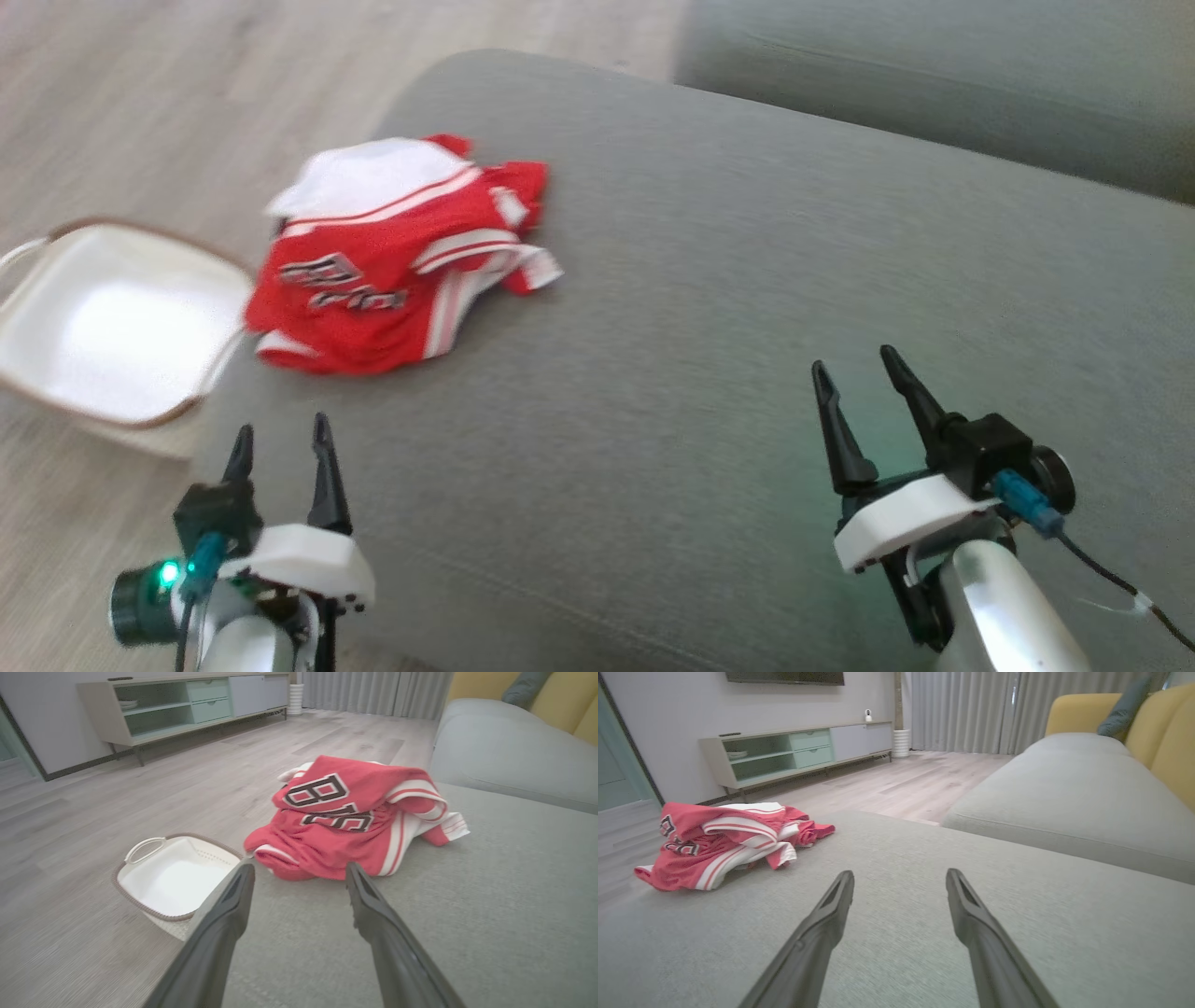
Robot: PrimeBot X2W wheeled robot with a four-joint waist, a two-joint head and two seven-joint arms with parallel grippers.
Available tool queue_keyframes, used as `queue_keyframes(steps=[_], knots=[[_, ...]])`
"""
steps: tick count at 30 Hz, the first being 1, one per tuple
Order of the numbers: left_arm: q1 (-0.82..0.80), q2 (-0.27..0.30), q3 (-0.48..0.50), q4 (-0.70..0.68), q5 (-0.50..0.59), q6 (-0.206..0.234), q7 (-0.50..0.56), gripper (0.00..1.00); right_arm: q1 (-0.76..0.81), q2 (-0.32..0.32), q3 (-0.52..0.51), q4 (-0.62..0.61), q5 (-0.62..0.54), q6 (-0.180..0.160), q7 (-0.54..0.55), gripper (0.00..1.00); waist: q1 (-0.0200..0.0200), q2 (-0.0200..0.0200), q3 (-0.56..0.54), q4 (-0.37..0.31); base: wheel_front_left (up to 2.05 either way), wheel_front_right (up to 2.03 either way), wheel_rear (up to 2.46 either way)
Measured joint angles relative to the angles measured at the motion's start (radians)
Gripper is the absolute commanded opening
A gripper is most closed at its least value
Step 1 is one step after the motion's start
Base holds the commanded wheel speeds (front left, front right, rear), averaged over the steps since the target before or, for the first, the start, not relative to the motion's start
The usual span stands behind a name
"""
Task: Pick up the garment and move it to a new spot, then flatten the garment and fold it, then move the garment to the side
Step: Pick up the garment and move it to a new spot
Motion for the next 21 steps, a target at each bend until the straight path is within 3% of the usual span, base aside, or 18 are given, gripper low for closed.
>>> queue_keyframes(steps=[9, 21], knots=[[0.053, 0.006, 0.094, -0.026, -0.001, 0.01, 0.0, 1.0, -0.002, 0.0, 0.059, 0.008, 0.01, 0.0, 0.0, 1.0, 0.0, 0.0, 0.001, 0.144, 0.0, 0.0, 0.0], [0.036, 0.004, 0.099, -0.033, -0.008, -0.004, 0.0, 1.0, -0.034, -0.001, 0.067, 0.001, 0.013, 0.0, 0.0, 1.0, 0.0, 0.0, 0.074, 0.134, 0.0, 0.0, 0.0]])
